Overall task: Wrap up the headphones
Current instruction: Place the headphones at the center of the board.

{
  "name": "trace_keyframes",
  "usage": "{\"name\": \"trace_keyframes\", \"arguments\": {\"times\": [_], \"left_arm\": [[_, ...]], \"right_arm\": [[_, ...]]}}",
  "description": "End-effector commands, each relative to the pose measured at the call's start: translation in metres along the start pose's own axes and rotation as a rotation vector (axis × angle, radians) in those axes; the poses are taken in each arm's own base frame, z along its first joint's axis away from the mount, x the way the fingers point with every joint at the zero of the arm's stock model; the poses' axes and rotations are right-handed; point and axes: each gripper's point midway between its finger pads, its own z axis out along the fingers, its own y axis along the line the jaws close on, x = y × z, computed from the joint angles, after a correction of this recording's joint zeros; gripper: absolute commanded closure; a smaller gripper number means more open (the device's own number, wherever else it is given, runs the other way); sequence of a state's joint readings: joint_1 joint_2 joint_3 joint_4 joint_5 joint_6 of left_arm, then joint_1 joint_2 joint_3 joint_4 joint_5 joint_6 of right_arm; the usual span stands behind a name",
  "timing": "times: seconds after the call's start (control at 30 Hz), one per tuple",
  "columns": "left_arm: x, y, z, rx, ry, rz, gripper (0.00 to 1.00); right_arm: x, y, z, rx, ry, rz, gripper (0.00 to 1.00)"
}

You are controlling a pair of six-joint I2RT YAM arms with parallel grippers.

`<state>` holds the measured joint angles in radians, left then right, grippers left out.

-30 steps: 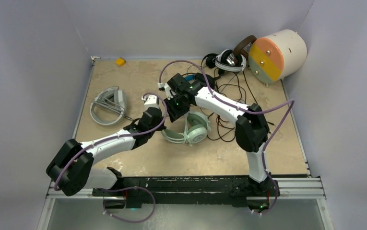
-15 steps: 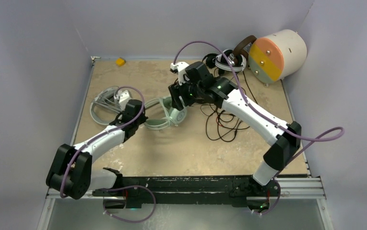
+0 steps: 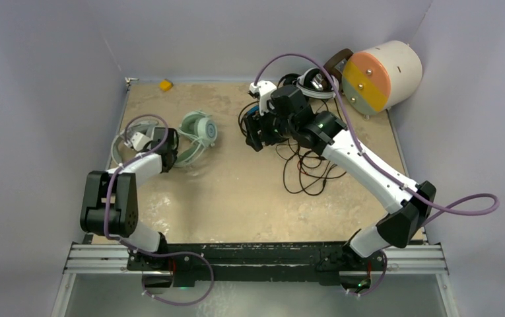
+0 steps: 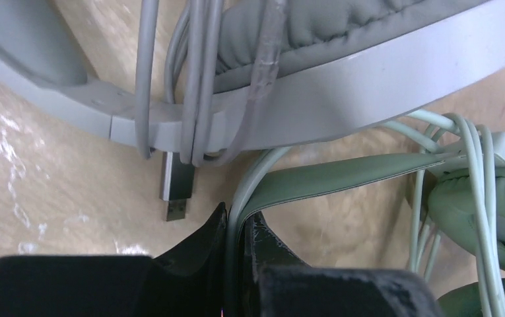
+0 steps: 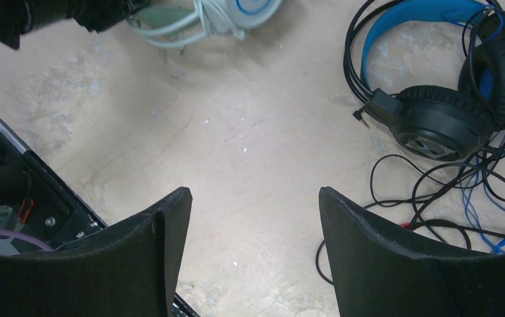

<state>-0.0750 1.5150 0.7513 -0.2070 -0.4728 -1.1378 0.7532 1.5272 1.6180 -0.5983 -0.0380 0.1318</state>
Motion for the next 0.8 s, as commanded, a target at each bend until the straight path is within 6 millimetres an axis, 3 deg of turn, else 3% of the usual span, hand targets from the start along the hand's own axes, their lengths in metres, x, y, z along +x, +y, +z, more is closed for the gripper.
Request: {"name": "trace_keyframes", "arguments": {"times": [0.0,0.1,0.13,0.27,0.4,0.57,0.67,0.77], "left_arm": [[-0.058,0.003,0.019,-0.071,-0.136,-0.204,1.00],[-0.080,0.002,0.020,-0.063,-0.188,-0.225,1.00],[-0.085,-0.001,0.018,-0.048,-0.203,-0.214,0.95],[-0.083,-0.014,0.010,-0.006,-0.154,-0.214,0.56],[-0.079,-0.024,-0.002,0.038,-0.120,-0.221,0.36],[-0.083,-0.036,-0.034,0.068,-0.115,-0.200,0.23],[-0.096,-0.038,-0.054,0.071,-0.132,-0.198,0.20],[-0.101,-0.053,-0.083,0.127,-0.137,-0.144,0.19]], "right_arm": [[0.002,-0.015,-0.008,0.077,-0.020,0.015,0.26],[0.017,-0.045,0.003,0.168,0.002,0.047,0.26],[0.023,-0.055,0.006,0.170,0.015,0.080,0.26],[0.029,-0.075,0.009,0.149,0.001,0.158,0.26],[0.029,-0.078,0.008,0.150,-0.003,0.162,0.26],[0.035,-0.077,0.010,0.142,0.004,0.168,0.26],[0.039,-0.080,0.011,0.151,0.005,0.174,0.26],[0.042,-0.085,0.012,0.169,0.002,0.185,0.25]]}}
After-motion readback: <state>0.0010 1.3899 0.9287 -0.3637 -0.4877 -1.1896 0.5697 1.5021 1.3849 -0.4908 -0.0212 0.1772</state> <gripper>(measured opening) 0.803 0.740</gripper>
